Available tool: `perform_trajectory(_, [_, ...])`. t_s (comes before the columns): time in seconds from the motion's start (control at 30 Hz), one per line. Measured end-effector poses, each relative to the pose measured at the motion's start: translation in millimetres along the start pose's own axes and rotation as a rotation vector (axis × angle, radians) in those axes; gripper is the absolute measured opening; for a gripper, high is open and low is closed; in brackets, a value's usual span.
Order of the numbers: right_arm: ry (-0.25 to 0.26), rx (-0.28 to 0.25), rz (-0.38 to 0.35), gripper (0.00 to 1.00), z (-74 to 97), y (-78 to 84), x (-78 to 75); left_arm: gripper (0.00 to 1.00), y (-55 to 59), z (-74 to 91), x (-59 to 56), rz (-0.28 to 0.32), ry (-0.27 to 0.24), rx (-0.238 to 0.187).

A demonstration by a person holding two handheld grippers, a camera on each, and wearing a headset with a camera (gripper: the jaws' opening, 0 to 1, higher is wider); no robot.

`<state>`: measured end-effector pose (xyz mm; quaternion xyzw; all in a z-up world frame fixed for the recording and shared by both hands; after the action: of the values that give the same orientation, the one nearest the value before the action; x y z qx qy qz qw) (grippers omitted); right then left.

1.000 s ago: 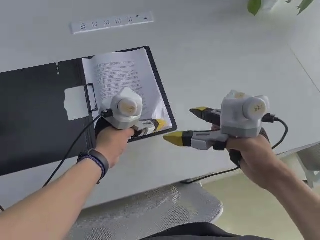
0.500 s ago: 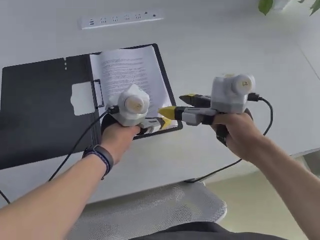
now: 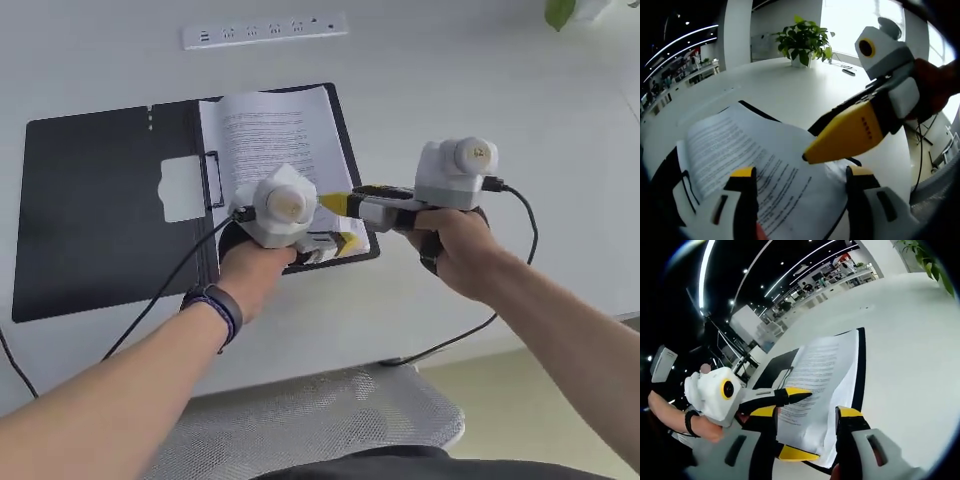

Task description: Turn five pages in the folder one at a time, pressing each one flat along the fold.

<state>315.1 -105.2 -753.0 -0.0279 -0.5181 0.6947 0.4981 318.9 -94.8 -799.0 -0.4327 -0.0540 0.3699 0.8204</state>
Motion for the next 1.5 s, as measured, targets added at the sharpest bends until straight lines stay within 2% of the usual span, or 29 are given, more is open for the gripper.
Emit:
perform_trajectory(0.33, [0.025,-0.026,-0.053,0.21,-2.1,2.7,-10.3,0.73,-0.2,0.0,-0.4,0.0,0.002,0.0])
perform_trajectory(0.5, [0.029,-0.045,-0.08,0.12,-2.6,0.6,-12.2,0.73,-0.3,-0.2,-0.5,0.002,0.007,0.001])
perform_trajectory(0.6, [0.036,-0.059,-0.111,0.03,-2.3,-0.7,-15.5,0.73,-0.4,0.1,-1.1,0.007,0.009,0.002])
perform_trajectory(0.93, [0.042,-0.049,-0.115,0.0,-1.7,0.9,-16.1,0.76,-2.3,2.1,-4.5,0.03,0.03,0.006])
perform_trajectory(1.1, [0.046,-0.051,-0.143,0.0,-1.6,0.4,-17.7,0.78,-6.1,7.9,-8.5,0.034,0.048,-0.002])
perform_trajectory(1.23, [0.047,-0.056,-0.161,0.0,-1.9,-0.7,-16.0,0.79,-12.6,17.3,-8.7,0.033,0.05,-0.018])
perform_trajectory(1.5, [0.046,-0.062,-0.148,0.0,-2.1,-8.1,-10.6,0.8,-21.7,38.0,-5.5,0.052,0.048,-0.057])
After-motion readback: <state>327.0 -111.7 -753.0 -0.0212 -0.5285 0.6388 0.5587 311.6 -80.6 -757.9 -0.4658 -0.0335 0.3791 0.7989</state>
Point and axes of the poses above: the centre of the closed fingertips' face, and the gripper's own axes: z roughly backward along the fingers, x roughly to its left, y roughly out of its underside, the point moved 1 cm from there along z, roughly backward along the fingers, and after that the axes turned 10 degrees about z, right-handed, at the moved point
